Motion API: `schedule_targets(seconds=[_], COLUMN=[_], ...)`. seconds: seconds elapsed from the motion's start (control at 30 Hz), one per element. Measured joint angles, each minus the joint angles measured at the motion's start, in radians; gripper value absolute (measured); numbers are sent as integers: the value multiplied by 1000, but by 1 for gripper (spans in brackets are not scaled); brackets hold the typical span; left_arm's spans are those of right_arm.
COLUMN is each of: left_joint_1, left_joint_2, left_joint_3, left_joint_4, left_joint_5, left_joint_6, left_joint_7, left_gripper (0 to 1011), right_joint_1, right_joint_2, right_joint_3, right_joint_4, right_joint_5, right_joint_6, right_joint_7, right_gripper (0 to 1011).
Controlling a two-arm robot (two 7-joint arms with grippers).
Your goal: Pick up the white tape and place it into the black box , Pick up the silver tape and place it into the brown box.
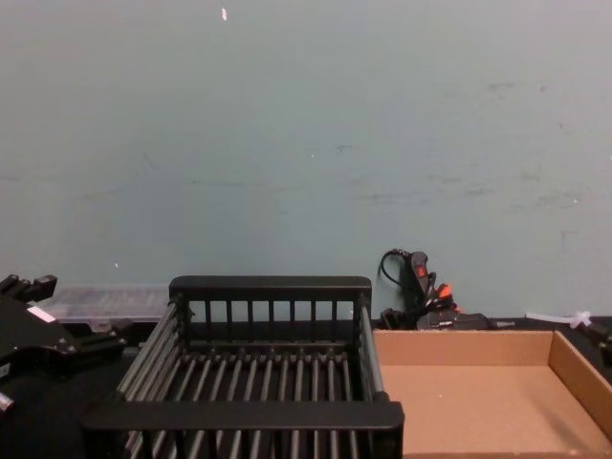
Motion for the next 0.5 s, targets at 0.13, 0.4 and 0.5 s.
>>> schedule_targets(seconds=[0.13, 0.4, 0.5], left_joint_1=[0, 0, 0], left_joint_2=[0, 0, 0], left_joint_3=[0, 0, 0], left_joint_4=[0, 0, 0], left_joint_5=[0, 0, 0], left_joint_6=[0, 0, 0], left_joint_7=[0, 0, 0], left_gripper=[1001, 1001, 1001], right_joint_1=[0, 0, 0], right_joint_2=[0, 0, 0], right_joint_3=[0, 0, 0], right_joint_4=[0, 0, 0], right_joint_5=[0, 0, 0], right_joint_6=[0, 0, 0], right_joint_7=[0, 0, 0], right_gripper=[1000, 1000, 1000])
